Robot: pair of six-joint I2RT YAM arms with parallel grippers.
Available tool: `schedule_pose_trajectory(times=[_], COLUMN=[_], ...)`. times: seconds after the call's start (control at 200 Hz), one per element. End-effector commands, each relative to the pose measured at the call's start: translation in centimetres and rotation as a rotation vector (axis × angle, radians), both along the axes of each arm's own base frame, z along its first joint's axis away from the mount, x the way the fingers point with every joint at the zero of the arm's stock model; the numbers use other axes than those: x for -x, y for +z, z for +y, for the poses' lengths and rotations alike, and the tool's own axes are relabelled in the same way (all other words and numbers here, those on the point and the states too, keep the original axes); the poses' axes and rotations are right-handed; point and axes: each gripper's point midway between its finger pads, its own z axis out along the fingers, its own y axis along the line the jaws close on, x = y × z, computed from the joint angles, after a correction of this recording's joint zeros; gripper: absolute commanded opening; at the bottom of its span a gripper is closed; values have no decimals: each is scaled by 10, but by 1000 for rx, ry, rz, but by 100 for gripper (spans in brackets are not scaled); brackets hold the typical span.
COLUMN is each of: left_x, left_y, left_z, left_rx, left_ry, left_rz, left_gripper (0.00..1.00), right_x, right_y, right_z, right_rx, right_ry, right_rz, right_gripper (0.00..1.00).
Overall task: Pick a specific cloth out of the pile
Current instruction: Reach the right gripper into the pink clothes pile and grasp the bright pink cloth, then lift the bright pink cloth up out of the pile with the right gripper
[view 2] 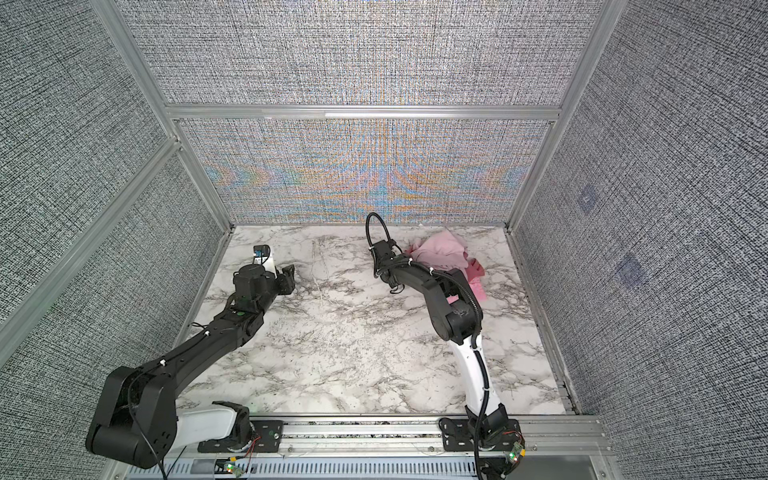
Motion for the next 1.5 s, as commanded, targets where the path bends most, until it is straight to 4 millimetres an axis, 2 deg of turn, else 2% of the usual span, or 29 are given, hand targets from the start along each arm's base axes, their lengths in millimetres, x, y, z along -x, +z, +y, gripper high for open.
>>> schedule_pose_trajectory(times=[0.0,0.18,0.415,0.565,0.761,0.961,1.251,1.496], left_x=[1,2,3,4,5,5,12,20], left_y=[3,8,13,18,23,32,55,78], left_z=[3,5,5,5,6,4,4,6], left_rx=[-10,-13,2,6,12,31,60,91], left_ry=[15,24,24,25,30,23,19,23], left_rz=[-8,-16,-23,-30,-35,-40,-82,-120], left_gripper=[59,59,59,59,59,59,59,59], right_x=[2,10,15,18,26,40,58,86], right_y=[22,61,97,131,185,231,291,367], right_z=[4,2,-7,-23,-42,-62,-58,-38], right_rx=[-84,-195,-403,-555,-738,-832,-914,-1037], right_ry=[-11,-7,4,10,35,59,157,322], right_rz=[-68,-142,-180,-226,-307,-421,-500,-587], right_gripper=[0,0,0,0,0,0,0,0])
